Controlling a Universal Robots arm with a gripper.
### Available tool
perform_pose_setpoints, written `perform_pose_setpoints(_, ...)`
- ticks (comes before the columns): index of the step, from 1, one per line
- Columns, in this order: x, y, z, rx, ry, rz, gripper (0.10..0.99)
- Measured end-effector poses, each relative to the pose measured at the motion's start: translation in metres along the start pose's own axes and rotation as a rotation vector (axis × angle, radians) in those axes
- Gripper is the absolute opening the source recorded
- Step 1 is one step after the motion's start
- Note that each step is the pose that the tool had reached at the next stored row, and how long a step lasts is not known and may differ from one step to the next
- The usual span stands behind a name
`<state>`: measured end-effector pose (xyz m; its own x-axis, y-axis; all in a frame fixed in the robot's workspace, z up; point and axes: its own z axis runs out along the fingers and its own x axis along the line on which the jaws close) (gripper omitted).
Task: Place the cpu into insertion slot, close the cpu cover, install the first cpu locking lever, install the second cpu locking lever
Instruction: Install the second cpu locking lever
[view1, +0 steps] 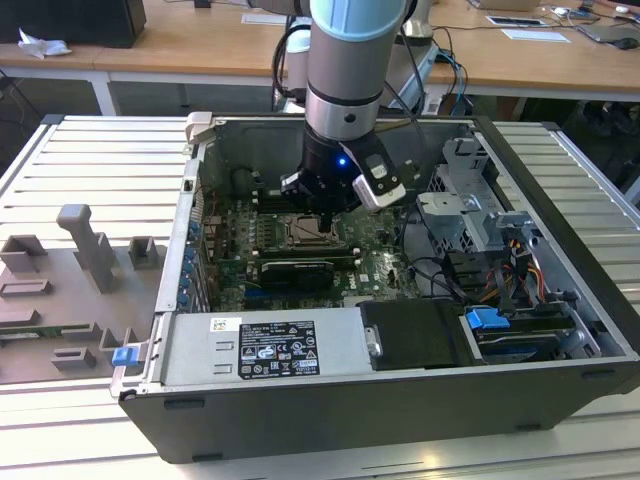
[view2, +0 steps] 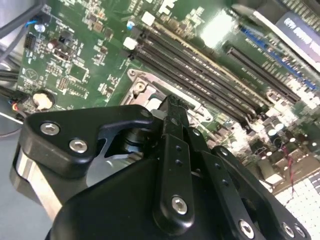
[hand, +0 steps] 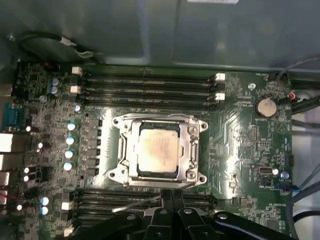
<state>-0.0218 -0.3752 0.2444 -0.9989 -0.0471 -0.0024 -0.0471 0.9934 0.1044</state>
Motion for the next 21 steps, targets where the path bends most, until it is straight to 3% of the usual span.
perform_pose_setpoints(21, 0.0075, -0.0024, 0.0011, 0.0, 0.0002, -0.002, 0.106)
